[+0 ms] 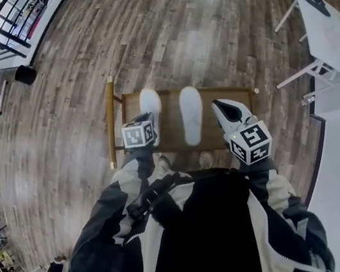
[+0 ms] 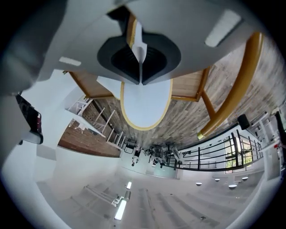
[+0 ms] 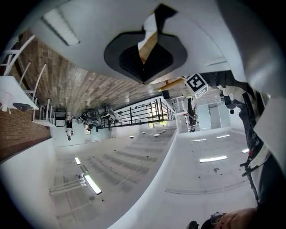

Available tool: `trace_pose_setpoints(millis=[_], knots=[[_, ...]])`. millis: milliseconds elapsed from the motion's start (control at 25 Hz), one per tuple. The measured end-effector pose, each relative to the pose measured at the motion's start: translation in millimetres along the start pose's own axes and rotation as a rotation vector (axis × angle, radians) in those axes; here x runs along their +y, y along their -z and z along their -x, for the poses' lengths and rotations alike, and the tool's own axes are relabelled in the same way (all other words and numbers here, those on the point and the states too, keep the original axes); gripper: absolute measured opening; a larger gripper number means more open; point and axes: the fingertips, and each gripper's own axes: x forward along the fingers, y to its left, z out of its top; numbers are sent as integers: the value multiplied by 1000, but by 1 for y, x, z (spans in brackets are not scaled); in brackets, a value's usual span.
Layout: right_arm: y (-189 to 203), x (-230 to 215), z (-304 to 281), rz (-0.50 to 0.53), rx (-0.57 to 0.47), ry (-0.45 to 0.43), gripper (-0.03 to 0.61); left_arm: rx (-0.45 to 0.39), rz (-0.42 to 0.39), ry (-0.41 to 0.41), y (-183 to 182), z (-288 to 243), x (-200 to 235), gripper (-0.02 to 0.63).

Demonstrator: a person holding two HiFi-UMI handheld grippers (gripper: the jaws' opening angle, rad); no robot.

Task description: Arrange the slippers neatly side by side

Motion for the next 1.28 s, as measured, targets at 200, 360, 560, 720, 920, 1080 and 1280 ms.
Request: trace_pose_setpoints(millis=[200, 360, 560, 720, 920, 1080, 1280], knots=[[-5, 15, -12, 13, -2, -36, 5, -78, -9, 0, -15, 42, -2, 29], [-5, 24, -21, 19, -1, -66, 5, -140, 19, 11, -24, 68, -5, 29], [-9, 34, -26, 25, -28, -109, 6, -190, 67, 27, -29, 88, -5, 29], [-11, 42, -32, 35, -38, -132, 5, -201, 48, 8, -30, 95, 1, 29], [-11, 47, -34, 47, -34, -139, 5, -192, 51, -9, -24, 93, 10, 29], [-12, 45, -32, 50, -33, -120, 5, -170, 46, -35, -17, 86, 25, 29], [-10, 36, -25, 36, -31, -83, 5, -109, 47, -72, 0, 66, 43, 29]])
